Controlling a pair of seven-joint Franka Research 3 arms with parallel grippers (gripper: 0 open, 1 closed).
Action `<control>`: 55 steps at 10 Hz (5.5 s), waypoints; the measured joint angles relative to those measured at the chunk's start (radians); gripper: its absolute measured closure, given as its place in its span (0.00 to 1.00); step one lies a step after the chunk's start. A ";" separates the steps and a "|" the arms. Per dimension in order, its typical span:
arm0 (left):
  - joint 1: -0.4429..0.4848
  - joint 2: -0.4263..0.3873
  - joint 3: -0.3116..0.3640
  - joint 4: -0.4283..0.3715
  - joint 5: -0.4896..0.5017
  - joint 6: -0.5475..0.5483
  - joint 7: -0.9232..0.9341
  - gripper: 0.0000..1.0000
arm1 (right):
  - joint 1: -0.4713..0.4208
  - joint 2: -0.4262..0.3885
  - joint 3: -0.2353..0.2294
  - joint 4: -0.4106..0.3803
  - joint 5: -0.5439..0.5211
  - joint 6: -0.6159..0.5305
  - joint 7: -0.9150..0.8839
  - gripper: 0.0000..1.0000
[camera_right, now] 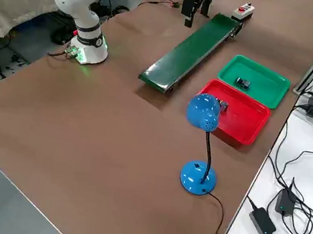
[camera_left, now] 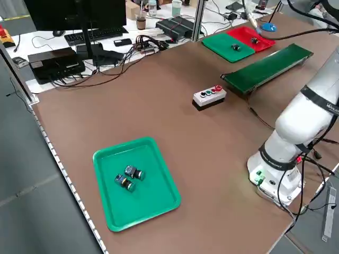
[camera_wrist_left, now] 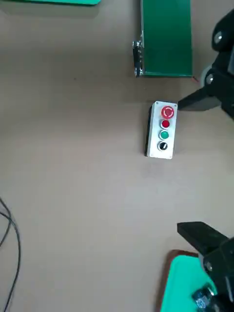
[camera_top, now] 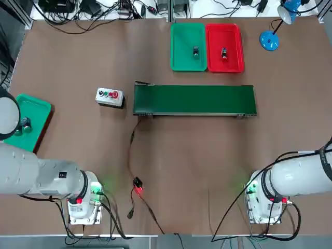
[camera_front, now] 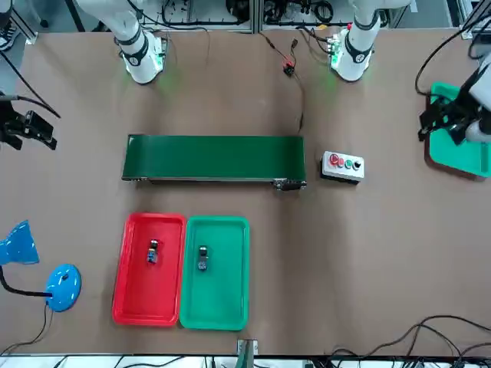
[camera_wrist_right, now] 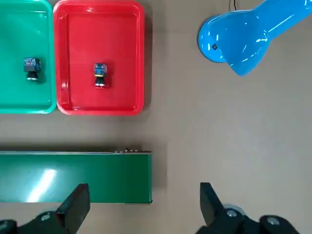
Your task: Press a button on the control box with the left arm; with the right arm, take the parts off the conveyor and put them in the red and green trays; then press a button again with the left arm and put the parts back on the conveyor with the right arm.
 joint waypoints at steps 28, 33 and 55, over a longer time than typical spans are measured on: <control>-0.001 0.063 -0.001 0.045 0.000 -0.083 -0.002 0.00 | 0.196 0.763 0.001 -0.015 0.095 0.941 0.102 0.00; -0.002 0.063 -0.001 0.045 0.000 -0.083 -0.002 0.00 | 0.198 0.767 0.003 -0.069 0.095 0.996 0.093 0.15; -0.005 0.065 -0.004 0.047 0.000 -0.085 -0.002 0.00 | 0.190 0.049 0.006 -0.702 0.097 0.630 -0.070 0.67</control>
